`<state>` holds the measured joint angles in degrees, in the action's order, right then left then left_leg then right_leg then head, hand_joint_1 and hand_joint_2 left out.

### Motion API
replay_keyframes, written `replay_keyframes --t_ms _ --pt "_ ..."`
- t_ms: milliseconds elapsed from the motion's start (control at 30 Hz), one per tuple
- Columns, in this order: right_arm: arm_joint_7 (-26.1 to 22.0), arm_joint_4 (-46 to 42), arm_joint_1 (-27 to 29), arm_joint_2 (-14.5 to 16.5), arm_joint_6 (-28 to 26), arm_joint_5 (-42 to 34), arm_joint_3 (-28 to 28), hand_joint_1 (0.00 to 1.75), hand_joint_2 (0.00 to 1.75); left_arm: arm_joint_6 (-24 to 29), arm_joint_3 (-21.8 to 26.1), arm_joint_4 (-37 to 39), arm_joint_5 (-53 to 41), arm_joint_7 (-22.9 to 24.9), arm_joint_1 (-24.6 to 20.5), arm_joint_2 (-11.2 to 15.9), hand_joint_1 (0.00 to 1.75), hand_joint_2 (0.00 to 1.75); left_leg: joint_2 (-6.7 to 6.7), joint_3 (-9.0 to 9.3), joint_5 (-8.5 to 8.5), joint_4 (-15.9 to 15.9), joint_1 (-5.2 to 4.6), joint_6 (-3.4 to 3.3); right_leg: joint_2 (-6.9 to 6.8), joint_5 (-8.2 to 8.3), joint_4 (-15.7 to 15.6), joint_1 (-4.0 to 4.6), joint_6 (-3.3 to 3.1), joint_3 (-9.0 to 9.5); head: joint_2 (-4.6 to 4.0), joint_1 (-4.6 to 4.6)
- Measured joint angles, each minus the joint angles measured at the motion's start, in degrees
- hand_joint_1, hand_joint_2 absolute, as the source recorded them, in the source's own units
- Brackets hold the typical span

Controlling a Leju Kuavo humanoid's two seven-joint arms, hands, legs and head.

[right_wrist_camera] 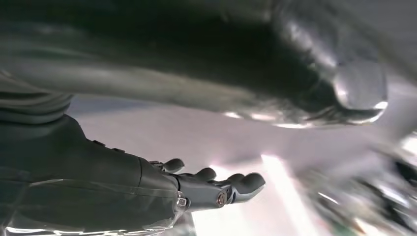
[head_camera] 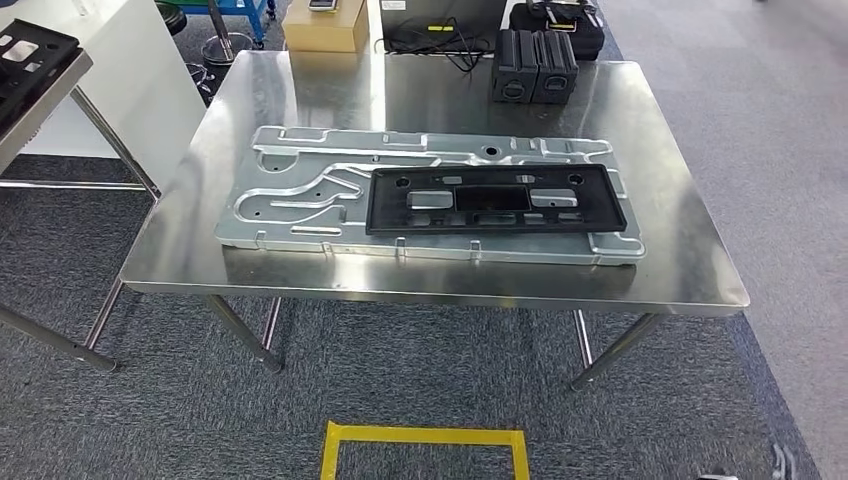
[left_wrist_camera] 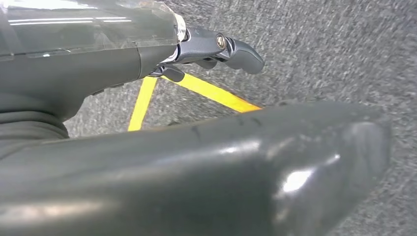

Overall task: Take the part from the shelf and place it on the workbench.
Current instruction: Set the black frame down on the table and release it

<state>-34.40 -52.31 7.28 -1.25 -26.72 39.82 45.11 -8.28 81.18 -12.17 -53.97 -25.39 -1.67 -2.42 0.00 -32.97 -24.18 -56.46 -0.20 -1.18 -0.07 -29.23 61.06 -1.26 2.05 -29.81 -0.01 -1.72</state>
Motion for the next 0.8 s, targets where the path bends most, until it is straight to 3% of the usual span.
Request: replay_keyframes --t_ms 67,133,200,300,333,400,433,467,533,600,633,700,733,800 --pt "3.9 10.2 -1.6 -0.7 -2.0 2.8 1.1 0.00 0.00 -0.3 0.1 0.0 -0.2 0.1 -0.1 -0.1 0.00 0.00 0.15 -0.40 0.68 -0.2 0.00 0.68 0.18 -0.44 -4.6 0.39 -0.68 2.74 0.00 -0.07" --pt "8.5 18.2 -2.5 -0.8 -3.1 5.1 1.9 0.00 0.00 -0.6 0.2 0.0 -0.2 0.1 0.0 -0.1 0.00 0.00 0.10 -0.69 1.26 -0.2 0.15 1.38 0.12 0.17 -5.1 0.65 -1.59 2.33 0.01 -0.10" --pt "11.3 22.9 -3.2 -0.8 -3.1 6.3 2.3 0.00 0.00 -0.7 0.3 0.0 -0.2 0.3 0.3 -0.2 0.00 0.00 0.00 -1.19 0.78 -0.6 0.37 1.89 -0.12 0.88 -5.3 0.57 -2.38 1.73 0.01 -0.11" --pt "12.3 24.4 -3.4 -0.7 -2.8 6.7 2.4 0.00 0.00 -0.7 0.3 0.0 -0.2 0.3 0.4 -0.2 0.00 0.00 -0.03 -1.48 0.01 -1.1 0.47 2.05 -0.22 1.21 -5.4 0.51 -2.70 1.45 0.01 -0.12" --pt "13.4 25.3 -3.6 -0.7 -2.3 7.1 2.4 0.00 0.00 -0.7 0.3 0.0 -0.2 0.4 0.5 -0.3 0.00 0.00 -0.02 -1.85 -1.31 -2.2 0.47 2.10 -0.21 1.41 -5.4 0.55 -2.90 1.18 0.01 -0.12" --pt "18.9 30.1 -4.3 -0.4 0.7 9.1 2.4 0.00 0.00 -1.1 0.3 0.1 -0.5 0.5 0.4 -0.5 0.00 0.00 -0.02 -3.04 -6.40 -10.5 0.45 2.14 -0.32 3.10 -5.2 1.06 -3.49 -1.14 0.01 -0.12" --pt "21.8 32.8 -4.8 -0.2 2.5 10.0 2.4 0.00 0.00 -1.3 0.3 0.1 -0.7 0.5 0.4 -0.6 0.00 0.00 -0.01 -2.59 -7.97 -13.4 0.40 2.04 -0.38 4.12 -5.0 1.36 -3.75 -2.56 0.01 -0.12" --pt "23.8 34.9 -5.1 0.1 4.1 10.5 2.4 0.00 0.00 -1.5 0.3 0.1 -0.8 0.5 0.4 -0.6 0.00 0.00 -0.02 -0.90 -7.93 -14.0 0.28 1.79 -0.43 5.07 -4.9 1.66 -3.83 -3.91 0.00 -0.12" --pt "24.6 36.2 -5.4 0.6 5.8 10.4 2.4 0.00 0.00 -1.5 0.3 0.1 -1.0 0.5 0.2 -0.6 0.00 0.00 0.01 5.58 -5.91 -5.1 -0.17 0.90 -0.41 6.04 -4.6 1.86 -3.70 -5.02 0.00 -0.12" --pt "25.3 37.1 -5.6 1.2 7.3 10.2 2.4 0.00 0.00 -1.4 0.3 0.1 -1.1 0.6 -0.2 -0.5 0.00 0.00 0.04 9.84 -6.28 1.7 -0.64 0.32 -0.55 7.07 -4.7 1.77 -3.29 -5.49 0.01 -0.12" --pt "25.7 37.5 -5.8 1.4 8.0 10.2 2.4 0.00 0.00 -1.3 0.3 0.1 -0.9 0.7 -0.3 -0.5 0.00 0.00 0.06 10.41 -6.45 3.2 -0.80 0.14 -0.63 7.65 -4.8 1.65 -3.00 -5.61 0.01 -0.12" --pt "26.8 38.2 -6.1 1.6 9.8 10.1 2.5 0.00 0.00 -1.0 0.3 0.1 -0.5 1.0 -0.5 -0.6 0.00 0.00 0.22 9.88 -5.16 3.9 -0.76 -0.37 -0.60 8.13 -5.0 1.44 -2.37 -5.87 0.01 -0.12" --pt "27.3 38.4 -6.2 1.6 11.0 10.1 2.5 0.00 0.00 -0.9 0.4 0.1 -0.3 1.1 -0.7 -0.7 0.00 0.00 0.36 9.46 -4.43 4.2 -0.65 -0.72 -0.47 7.03 -4.3 1.40 -2.04 -6.24 0.01 -0.11" --pt "28.1 38.8 -6.4 1.7 13.3 9.9 2.8 0.00 0.00 -0.5 0.5 0.1 0.1 1.4 -1.1 -0.9 0.00 0.00 0.61 8.06 -2.96 4.4 -0.43 -1.18 -0.19 1.54 0.7 1.12 -1.32 -7.81 0.00 -0.11"
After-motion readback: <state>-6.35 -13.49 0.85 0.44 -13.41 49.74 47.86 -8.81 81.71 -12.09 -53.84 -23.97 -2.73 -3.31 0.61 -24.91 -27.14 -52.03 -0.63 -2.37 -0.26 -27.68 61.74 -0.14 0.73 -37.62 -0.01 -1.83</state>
